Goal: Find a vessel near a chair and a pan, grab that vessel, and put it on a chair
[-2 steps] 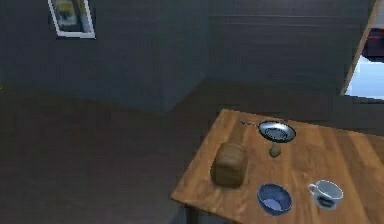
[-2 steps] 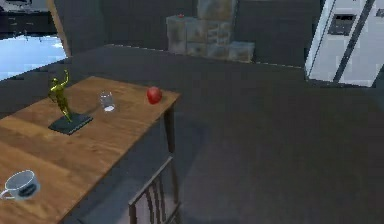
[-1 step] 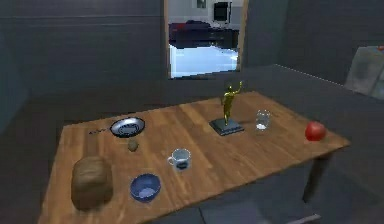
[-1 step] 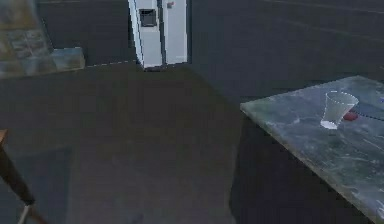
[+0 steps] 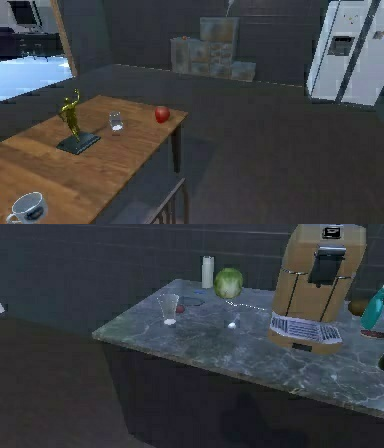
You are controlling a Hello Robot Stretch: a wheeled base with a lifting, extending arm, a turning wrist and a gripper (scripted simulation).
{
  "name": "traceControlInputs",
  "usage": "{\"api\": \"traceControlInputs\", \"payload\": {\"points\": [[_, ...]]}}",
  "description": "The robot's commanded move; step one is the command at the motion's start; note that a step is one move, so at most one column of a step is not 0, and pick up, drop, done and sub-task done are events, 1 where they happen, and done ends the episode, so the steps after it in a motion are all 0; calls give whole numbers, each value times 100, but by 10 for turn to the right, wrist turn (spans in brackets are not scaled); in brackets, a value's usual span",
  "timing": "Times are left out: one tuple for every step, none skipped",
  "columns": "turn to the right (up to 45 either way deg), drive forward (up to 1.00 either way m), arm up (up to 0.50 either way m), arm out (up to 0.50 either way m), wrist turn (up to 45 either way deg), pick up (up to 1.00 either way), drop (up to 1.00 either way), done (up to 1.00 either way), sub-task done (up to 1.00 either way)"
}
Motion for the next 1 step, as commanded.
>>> {"api": "traceControlInputs", "payload": {"points": [[180,0,0,0,0,0,0,0,0]]}}
